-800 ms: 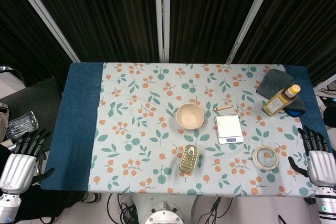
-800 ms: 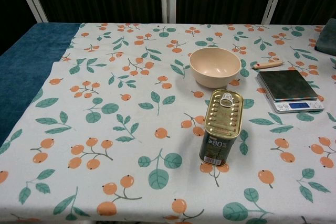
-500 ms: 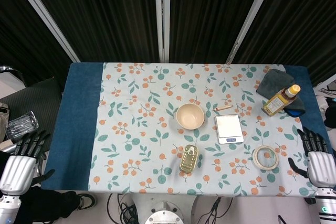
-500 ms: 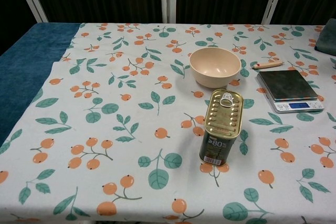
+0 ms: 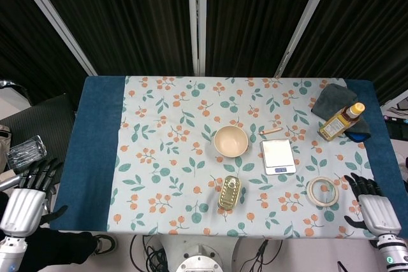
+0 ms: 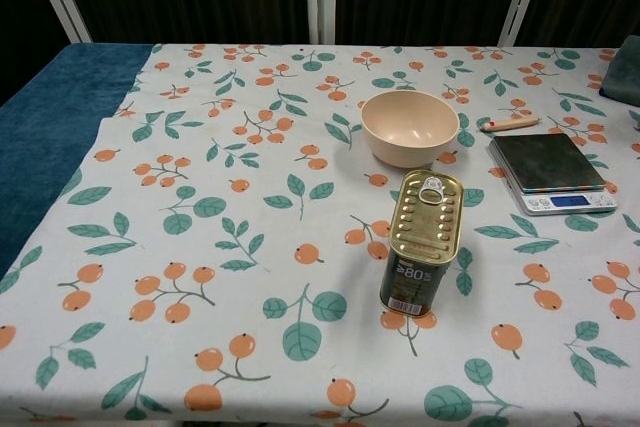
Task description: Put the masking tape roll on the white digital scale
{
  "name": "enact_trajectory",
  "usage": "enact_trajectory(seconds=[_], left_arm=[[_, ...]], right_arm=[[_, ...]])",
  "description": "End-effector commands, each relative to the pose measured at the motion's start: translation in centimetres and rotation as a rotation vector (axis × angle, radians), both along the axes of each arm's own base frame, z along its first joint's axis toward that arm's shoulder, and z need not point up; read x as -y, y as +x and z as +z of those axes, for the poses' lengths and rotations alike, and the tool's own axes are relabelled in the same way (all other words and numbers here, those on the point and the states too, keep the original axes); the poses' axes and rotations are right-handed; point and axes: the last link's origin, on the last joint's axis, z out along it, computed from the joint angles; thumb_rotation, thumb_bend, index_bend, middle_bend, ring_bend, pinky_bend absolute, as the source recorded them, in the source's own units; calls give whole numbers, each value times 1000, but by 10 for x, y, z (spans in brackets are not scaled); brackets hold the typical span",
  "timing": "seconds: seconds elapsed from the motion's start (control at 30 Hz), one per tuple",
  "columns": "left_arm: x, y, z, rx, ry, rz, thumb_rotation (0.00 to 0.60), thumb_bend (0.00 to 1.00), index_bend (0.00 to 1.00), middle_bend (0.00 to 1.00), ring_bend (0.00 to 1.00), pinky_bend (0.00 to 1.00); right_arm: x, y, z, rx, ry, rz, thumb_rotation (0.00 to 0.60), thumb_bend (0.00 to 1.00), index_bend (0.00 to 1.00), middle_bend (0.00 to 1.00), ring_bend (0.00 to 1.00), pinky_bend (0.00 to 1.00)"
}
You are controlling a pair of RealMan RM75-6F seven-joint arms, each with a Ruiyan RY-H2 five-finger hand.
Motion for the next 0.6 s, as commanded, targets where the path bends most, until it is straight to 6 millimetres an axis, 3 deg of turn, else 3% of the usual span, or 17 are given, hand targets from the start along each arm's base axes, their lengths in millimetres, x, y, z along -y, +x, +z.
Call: enact_trajectory(seconds=[0.03, 0.6], left_arm=[[0, 1, -2, 1, -5, -4, 600, 86, 17, 0, 0, 0], [5, -8, 4, 2, -4, 19, 600, 87, 17, 0, 0, 0]], right_arm=[[7, 7, -11, -29, 20, -3, 600, 66, 0, 0, 0, 0], [38, 25, -46, -85, 116, 43, 600, 26, 0, 0, 0, 0]])
